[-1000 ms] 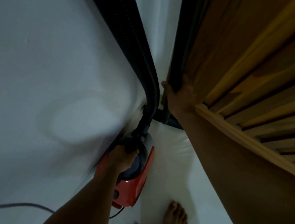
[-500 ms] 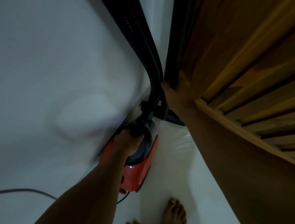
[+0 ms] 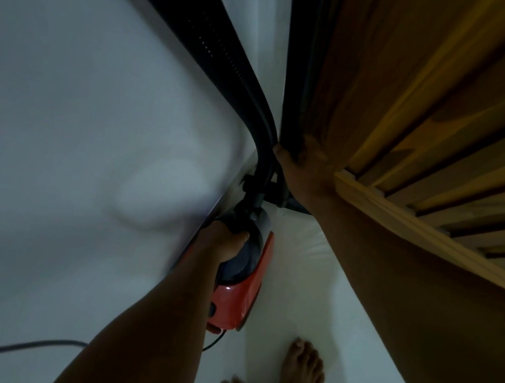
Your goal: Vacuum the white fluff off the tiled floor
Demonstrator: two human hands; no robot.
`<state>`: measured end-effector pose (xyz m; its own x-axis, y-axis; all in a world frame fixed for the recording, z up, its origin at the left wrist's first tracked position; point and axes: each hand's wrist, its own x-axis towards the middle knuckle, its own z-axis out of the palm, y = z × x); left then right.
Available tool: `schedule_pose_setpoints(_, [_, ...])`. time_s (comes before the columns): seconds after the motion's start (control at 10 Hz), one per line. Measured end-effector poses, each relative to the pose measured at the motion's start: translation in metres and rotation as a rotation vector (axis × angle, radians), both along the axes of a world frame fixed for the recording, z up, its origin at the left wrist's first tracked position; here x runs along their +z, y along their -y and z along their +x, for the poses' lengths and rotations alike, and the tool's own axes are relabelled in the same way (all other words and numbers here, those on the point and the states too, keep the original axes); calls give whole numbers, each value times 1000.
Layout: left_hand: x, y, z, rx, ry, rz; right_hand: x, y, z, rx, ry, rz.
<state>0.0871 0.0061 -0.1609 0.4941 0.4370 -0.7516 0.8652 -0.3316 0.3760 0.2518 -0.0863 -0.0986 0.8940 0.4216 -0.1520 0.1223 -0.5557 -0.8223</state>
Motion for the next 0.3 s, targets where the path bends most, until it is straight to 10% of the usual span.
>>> schedule_pose_setpoints(0.3, [88, 5, 29, -72, -4, 93, 86, 40, -9, -10, -93, -205])
